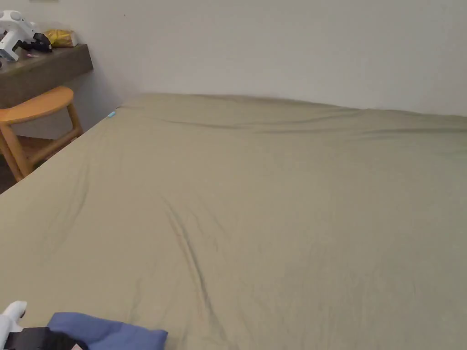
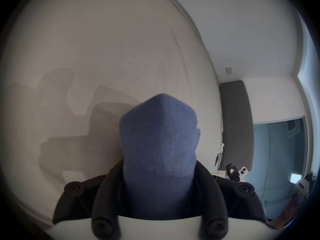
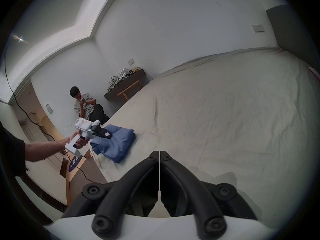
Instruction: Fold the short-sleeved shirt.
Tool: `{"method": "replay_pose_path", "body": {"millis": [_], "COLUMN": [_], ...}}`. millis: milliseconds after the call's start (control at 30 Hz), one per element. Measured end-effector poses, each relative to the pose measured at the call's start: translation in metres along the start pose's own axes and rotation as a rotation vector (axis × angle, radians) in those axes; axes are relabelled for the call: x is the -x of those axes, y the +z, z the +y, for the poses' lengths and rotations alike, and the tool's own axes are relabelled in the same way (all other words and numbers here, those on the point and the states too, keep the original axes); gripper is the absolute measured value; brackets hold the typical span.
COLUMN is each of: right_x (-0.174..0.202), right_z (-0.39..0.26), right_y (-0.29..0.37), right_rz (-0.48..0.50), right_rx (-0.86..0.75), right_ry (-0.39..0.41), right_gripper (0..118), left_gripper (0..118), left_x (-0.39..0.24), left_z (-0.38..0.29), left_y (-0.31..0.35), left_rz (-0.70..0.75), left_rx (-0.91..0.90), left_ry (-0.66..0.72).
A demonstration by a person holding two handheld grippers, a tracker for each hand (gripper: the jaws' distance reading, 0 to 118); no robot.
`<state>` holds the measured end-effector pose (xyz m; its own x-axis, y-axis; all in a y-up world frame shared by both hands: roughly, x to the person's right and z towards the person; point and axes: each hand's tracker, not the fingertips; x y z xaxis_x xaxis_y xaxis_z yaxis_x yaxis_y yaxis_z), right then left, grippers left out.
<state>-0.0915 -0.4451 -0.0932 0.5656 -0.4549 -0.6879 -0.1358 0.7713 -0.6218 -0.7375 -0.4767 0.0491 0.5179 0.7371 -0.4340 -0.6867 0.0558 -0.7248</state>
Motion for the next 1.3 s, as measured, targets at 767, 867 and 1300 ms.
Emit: {"method": "replay_pose_path", "body": {"millis": [767, 867, 1300], "right_x": [0.007, 0.007, 0.064], "right_z": [0.004, 0.017, 0.137], "right_y": [0.007, 0.024, 0.169], "right_rz": [-0.029, -0.066, -0.413], "right_rx": [0.057, 0.022, -0.422], "right_ry": [0.031, 0.055, 0.355], "right_gripper": [3, 3, 15], "left_gripper": [117, 117, 118], "left_x": [0.028, -0.016, -0.291], "left_z": [-0.001, -0.008, -0.200], "left_y": [0.095, 0.132, 0.061], "left_rz": [0.695, 0.773, 0.456], "left_rx": [-0.148, -0.330, -1.169], "left_ry": [-0.244, -0.284, -0.579]}}
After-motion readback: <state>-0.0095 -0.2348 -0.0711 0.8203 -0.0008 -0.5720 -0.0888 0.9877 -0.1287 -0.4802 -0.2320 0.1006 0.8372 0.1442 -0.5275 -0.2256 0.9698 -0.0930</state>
